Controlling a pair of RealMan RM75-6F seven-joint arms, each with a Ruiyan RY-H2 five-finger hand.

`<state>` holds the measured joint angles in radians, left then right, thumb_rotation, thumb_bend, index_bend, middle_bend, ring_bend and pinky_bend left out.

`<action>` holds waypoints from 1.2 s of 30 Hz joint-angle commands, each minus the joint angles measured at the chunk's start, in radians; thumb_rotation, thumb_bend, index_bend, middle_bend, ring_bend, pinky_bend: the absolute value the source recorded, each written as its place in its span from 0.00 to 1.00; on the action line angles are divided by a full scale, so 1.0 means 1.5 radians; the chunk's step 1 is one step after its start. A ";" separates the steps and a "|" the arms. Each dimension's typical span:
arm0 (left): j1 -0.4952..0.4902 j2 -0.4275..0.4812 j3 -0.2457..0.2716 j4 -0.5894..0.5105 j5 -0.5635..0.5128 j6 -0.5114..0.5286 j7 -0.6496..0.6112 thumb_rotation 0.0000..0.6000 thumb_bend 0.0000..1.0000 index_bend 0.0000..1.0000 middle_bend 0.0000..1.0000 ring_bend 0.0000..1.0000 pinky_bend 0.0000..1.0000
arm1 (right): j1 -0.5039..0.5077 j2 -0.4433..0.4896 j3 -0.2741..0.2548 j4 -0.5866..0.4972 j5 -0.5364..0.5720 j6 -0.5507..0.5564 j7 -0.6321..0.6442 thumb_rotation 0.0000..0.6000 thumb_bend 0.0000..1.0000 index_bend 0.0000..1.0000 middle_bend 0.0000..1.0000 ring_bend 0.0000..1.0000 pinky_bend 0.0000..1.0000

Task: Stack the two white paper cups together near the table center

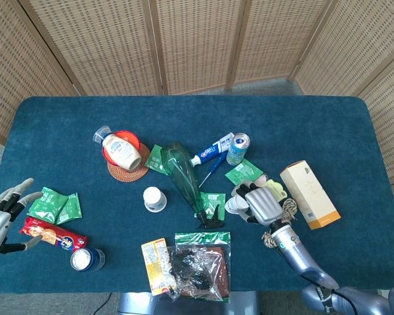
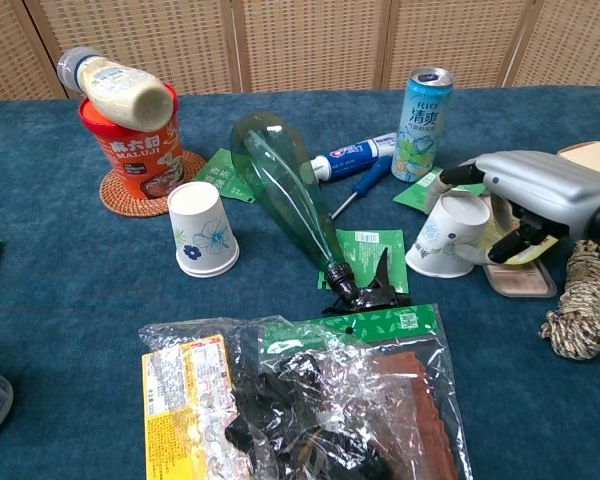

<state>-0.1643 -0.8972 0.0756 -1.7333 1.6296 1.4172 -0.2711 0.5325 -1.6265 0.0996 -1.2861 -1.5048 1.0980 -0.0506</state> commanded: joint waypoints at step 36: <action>0.001 0.004 -0.004 -0.003 -0.002 -0.021 -0.004 1.00 0.23 0.17 0.00 0.00 0.09 | 0.108 -0.009 0.101 -0.222 0.076 -0.027 -0.089 1.00 0.45 0.39 0.35 0.24 0.65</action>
<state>-0.1635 -0.8922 0.0695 -1.7380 1.6274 1.3858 -0.2766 0.6870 -1.6320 0.2469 -1.6161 -1.3972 1.0633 -0.1758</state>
